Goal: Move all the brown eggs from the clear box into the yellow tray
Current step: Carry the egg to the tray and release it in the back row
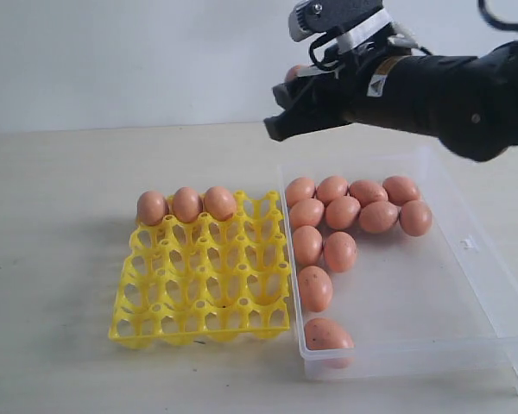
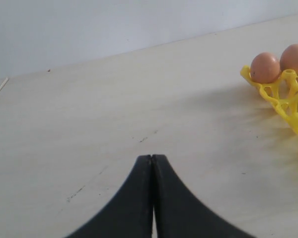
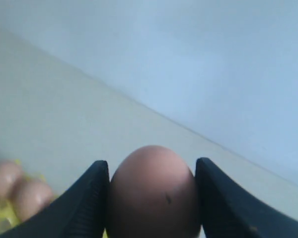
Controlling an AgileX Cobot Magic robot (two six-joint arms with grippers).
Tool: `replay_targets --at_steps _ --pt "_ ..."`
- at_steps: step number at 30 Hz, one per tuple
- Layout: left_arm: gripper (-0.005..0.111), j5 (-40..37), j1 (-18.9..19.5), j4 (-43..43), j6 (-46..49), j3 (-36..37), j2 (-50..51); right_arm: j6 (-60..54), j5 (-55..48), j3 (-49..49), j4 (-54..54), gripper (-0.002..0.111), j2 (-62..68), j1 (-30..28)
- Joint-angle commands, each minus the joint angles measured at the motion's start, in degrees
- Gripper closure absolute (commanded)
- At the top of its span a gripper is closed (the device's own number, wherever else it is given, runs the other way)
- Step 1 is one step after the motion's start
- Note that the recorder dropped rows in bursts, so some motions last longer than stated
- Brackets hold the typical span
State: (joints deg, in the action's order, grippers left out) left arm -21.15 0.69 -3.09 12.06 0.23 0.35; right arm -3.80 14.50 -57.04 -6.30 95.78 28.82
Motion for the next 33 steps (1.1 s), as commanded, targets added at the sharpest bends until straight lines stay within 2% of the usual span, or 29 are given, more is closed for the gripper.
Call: replay_targets --at_steps 1,14,29,33 --pt "0.107 0.51 0.13 -0.44 -0.29 -0.23 -0.35 12.77 12.46 -0.45 -7.44 0.108 6.59 1.34" --pt "0.107 0.51 0.13 -0.44 -0.17 -0.23 -0.35 12.99 18.05 -5.12 -7.83 0.108 22.98 1.45" --pt "0.107 0.51 0.13 -0.44 -0.17 -0.23 -0.35 13.91 17.77 -6.89 -7.45 0.108 28.06 1.23" --pt "0.107 0.51 0.13 -0.44 -0.29 -0.23 -0.35 16.28 17.77 -6.89 -7.64 0.098 28.43 1.23"
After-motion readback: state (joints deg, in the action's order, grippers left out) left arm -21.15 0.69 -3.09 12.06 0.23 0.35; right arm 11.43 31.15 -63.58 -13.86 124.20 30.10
